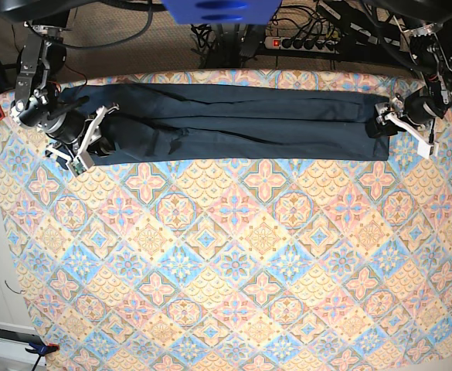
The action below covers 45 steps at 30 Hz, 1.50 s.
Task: Layout the t-shirt on the table in an organized manner, then fold the t-shirt properly
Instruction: 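Release the t-shirt with both grippers and lift them away, then grasp the t-shirt end with the left gripper and fold it toward the middle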
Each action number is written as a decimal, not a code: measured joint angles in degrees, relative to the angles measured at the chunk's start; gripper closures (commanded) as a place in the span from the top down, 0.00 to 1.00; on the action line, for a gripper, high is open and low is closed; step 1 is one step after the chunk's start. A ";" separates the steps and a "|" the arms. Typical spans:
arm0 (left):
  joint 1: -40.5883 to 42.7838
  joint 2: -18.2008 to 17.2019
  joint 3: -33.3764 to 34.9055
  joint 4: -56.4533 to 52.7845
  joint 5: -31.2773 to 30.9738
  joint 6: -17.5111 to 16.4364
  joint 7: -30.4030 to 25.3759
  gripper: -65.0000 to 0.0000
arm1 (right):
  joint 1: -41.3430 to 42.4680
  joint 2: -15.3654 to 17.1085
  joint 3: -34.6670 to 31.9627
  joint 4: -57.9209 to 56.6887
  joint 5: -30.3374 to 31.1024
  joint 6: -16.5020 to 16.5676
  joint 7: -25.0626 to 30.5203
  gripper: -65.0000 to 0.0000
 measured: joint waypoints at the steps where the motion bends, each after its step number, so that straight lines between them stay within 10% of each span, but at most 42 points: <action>1: 0.00 -0.07 1.55 -0.61 -0.07 -0.07 -0.17 0.76 | 0.04 -0.02 -0.02 0.00 0.02 0.00 0.02 0.12; 8: -2.54 -0.17 3.54 -5.53 -2.64 -0.52 -1.90 0.72 | 0.04 -0.02 -0.09 0.00 0.02 0.00 0.02 0.12; 14: -1.95 1.77 3.74 -3.39 -2.84 -0.04 -0.26 0.00 | 0.04 0.00 -0.04 0.00 0.00 0.00 0.00 0.12; 25: -6.45 1.79 -9.90 -4.46 -2.14 0.39 -0.09 0.00 | 0.04 0.04 0.07 1.40 -0.04 -0.02 -0.17 0.12; 38: -7.34 -4.28 -7.91 -0.57 4.85 0.46 0.74 0.00 | -0.15 -0.02 3.02 3.15 0.24 0.00 -0.15 0.12; 45: -3.39 4.26 -1.27 9.53 4.72 0.20 0.72 0.00 | -0.07 -0.02 3.02 3.15 0.20 0.00 -0.22 0.12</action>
